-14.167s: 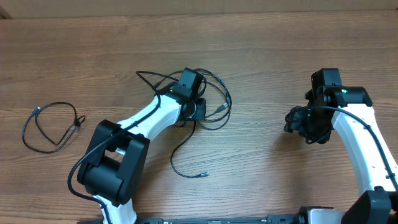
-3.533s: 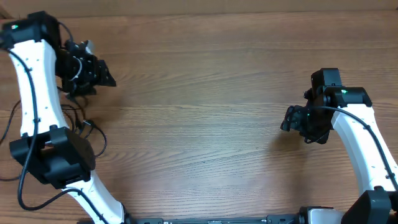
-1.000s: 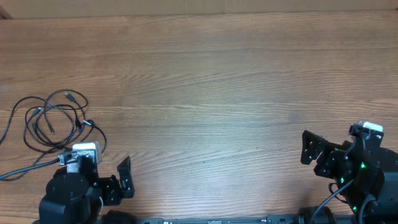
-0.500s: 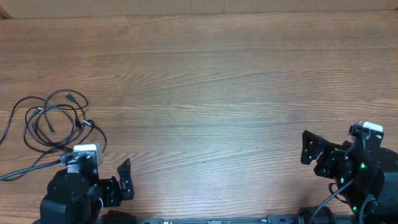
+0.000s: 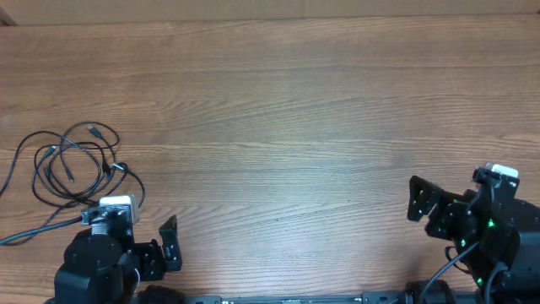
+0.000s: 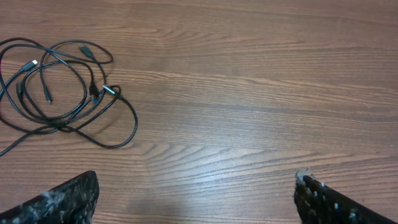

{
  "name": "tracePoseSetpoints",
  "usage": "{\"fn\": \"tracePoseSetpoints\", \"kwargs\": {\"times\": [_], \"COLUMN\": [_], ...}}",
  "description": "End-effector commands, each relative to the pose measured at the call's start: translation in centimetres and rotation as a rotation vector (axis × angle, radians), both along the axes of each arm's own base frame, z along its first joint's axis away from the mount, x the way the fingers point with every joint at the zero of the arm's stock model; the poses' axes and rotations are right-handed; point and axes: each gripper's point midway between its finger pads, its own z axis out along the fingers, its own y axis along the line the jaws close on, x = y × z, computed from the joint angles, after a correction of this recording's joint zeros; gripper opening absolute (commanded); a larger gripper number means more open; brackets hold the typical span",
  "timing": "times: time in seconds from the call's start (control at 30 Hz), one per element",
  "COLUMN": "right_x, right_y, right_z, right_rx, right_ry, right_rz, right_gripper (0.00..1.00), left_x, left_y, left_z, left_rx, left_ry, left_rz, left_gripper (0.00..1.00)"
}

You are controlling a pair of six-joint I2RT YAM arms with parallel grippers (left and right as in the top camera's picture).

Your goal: Untangle cables

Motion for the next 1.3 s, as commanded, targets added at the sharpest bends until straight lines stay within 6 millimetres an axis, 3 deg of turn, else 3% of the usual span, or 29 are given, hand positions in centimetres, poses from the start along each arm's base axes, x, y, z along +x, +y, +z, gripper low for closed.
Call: {"fn": "tracePoseSetpoints", "kwargs": {"times": [0.0, 0.53, 0.93, 1.27], "right_x": [0.8, 2.2, 4.8, 5.1], "right_y": [-0.1, 0.4, 0.5, 0.6], "right_z": [0.8, -1.4, -3.3, -3.8], "right_rx": [-0.004, 0.027, 0.035, 0.034], "right_ry": [-0.106, -0.623, -0.811, -0.850], "right_rz": [-0.002, 0.015, 0.017, 0.025], "right_gripper": [1.00, 1.00, 1.00, 1.00], "left_x": [0.1, 0.1, 0.1, 0.1], "left_y": [0.2, 0.2, 0.2, 0.2], "left_z": [-0.2, -0.2, -0.2, -0.2], "left_rx": [0.008, 0.008, 0.008, 0.008], "left_ry": [0.003, 0.003, 0.003, 0.003], "left_rz": [0.015, 0.015, 0.015, 0.015], "left_gripper": [1.00, 1.00, 0.99, 1.00]}}
